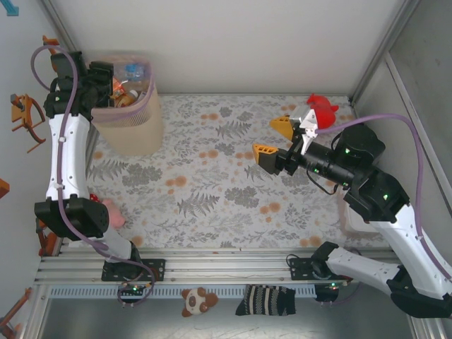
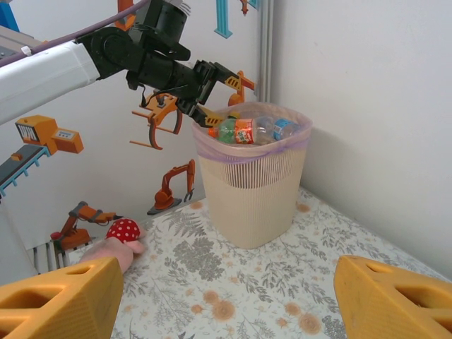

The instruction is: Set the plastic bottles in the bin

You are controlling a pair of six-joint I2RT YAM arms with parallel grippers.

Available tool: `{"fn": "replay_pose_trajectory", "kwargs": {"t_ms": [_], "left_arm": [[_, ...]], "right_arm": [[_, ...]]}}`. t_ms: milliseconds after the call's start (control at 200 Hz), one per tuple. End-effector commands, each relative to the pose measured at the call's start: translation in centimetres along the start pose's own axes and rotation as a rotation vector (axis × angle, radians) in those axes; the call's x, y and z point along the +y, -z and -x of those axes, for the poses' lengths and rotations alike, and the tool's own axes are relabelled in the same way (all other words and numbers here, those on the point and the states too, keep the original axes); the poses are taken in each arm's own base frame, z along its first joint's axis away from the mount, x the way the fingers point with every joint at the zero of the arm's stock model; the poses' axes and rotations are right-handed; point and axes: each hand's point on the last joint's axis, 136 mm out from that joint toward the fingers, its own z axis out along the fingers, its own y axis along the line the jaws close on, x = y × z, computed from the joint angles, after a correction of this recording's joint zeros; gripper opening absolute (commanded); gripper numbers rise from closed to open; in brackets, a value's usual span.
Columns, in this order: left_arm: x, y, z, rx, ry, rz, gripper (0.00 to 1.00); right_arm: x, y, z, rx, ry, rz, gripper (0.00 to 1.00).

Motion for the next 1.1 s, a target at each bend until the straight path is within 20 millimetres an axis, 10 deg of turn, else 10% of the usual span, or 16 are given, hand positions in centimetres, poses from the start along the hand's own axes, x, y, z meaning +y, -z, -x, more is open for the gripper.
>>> {"fn": "replay_pose_trajectory", "kwargs": {"t_ms": [0,235,401,1097], "left_arm": [[-1.9,2.7,0.0,-0.006,-0.096,-0.068,0.67],[-2.3,5.3,-1.2,-0.003,-0.316,-0.154,0.65],[1.0,7.5,-1.6,-0.078,-0.542,-0.116,0.65],[18.9,5.4,-5.3,-0.097,-1.082,0.073,0.97]], "right_arm": [[-0.2,0.4,0.5,-0.023,0.012,-0.019,0.77],[-0.9,0.4,-0.4,0.007,0.004,-0.058,0.77],[-3.8,0.8,-2.6,0.085,-0.01,-0.224,0.77],[-20.0,5.5,-23.8,0.51,-0.129,-0.951,1.0]]}}
